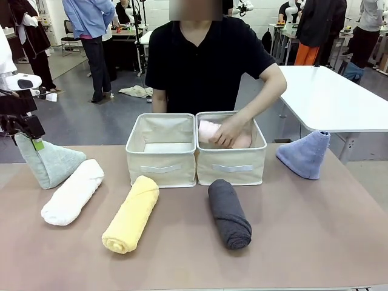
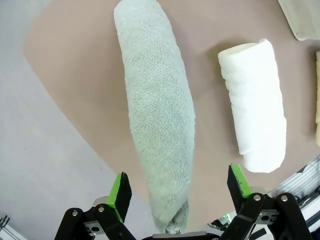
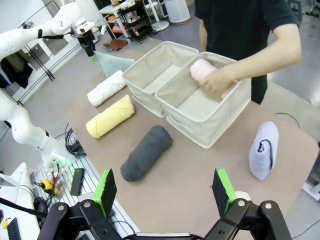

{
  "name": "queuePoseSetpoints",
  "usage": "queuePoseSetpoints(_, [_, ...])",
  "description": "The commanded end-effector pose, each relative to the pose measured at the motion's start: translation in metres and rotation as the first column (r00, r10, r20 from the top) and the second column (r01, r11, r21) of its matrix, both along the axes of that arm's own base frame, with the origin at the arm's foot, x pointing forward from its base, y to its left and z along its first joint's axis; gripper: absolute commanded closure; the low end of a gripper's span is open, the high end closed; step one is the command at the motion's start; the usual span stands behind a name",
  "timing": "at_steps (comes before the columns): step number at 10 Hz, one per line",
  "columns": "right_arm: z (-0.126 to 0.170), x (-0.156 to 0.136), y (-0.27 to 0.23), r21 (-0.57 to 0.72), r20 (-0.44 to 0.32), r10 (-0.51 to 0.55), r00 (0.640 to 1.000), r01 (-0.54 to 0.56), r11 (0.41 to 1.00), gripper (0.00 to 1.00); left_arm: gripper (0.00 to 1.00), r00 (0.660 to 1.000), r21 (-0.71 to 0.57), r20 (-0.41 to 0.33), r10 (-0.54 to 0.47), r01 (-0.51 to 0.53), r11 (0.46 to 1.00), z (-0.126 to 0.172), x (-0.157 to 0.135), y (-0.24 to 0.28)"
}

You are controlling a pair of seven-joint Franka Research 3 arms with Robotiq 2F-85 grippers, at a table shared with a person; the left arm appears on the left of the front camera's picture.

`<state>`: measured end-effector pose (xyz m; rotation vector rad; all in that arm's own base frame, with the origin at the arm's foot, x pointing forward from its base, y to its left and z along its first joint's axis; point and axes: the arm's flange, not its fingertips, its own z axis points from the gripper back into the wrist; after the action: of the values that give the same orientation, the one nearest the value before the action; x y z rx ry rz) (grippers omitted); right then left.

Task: Sort the towels based on their folding style.
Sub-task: Pick up one triangle-folded towel and place it in the left Fabric basket.

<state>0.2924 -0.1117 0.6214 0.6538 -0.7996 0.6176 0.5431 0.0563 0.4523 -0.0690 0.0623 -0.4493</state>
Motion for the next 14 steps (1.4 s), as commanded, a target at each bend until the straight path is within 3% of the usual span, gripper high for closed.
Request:
queuePoseSetpoints(1, [-0.001, 0.001, 0.0, 0.016, 0.009, 0.016, 1.0, -0.016, 1.0, 0.0, 0.0, 0.999, 0.015, 0.021, -0.036, 0.036, 0.999, -0.012, -0.005, 0.008])
queuePoseSetpoints(3, [-0.001, 0.001, 0.0, 0.016, 0.009, 0.016, 1.0, -0.016, 1.0, 0.0, 0.0, 0.995, 0.014, 0.054, -0.088, 0.088, 0.996, -0.015, -0.007, 0.005])
queuePoseSetpoints(4, [-0.001, 0.001, 0.0, 0.016, 0.009, 0.016, 1.0, -0.016, 1.0, 0.0, 0.56, 0.994, 0.025, 0.059, -0.093, 0.092, 0.995, -0.013, -0.006, 0.004])
queuePoseSetpoints(5, [-0.001, 0.001, 0.0, 0.016, 0.009, 0.016, 1.0, -0.016, 1.0, 0.0, 0.57, 0.993, 0.022, 0.07, -0.091, 0.09, 0.996, -0.01, -0.007, 0.004])
queuePoseSetpoints(6, [-0.001, 0.001, 0.0, 0.016, 0.009, 0.016, 1.0, -0.016, 1.0, 0.0, 1.0, 0.993, 0.023, 0.072, -0.09, 0.089, 0.996, -0.009, -0.008, 0.004])
queuePoseSetpoints(8, [-0.001, 0.001, 0.0, 0.016, 0.009, 0.016, 1.0, -0.016, 1.0, 0.0, 1.0, 0.994, 0.027, 0.069, -0.086, 0.084, 0.996, -0.009, -0.008, 0.005])
queuePoseSetpoints(9, [-0.001, 0.001, 0.0, 0.016, 0.009, 0.016, 1.0, -0.016, 1.0, 0.0, 0.81, 0.994, 0.029, 0.067, -0.085, 0.083, 0.996, -0.008, -0.007, 0.005])
queuePoseSetpoints(11, [-0.001, 0.001, 0.0, 0.016, 0.009, 0.016, 1.0, -0.016, 1.0, 0.0, 1.0, 0.994, 0.037, 0.069, -0.081, 0.079, 0.996, -0.003, -0.009, 0.005])
queuePoseSetpoints(14, [-0.001, 0.001, 0.0, 0.016, 0.009, 0.016, 1.0, -0.016, 1.0, 0.0, 1.0, 0.994, 0.059, 0.073, -0.078, 0.074, 0.996, 0.004, -0.012, 0.005])
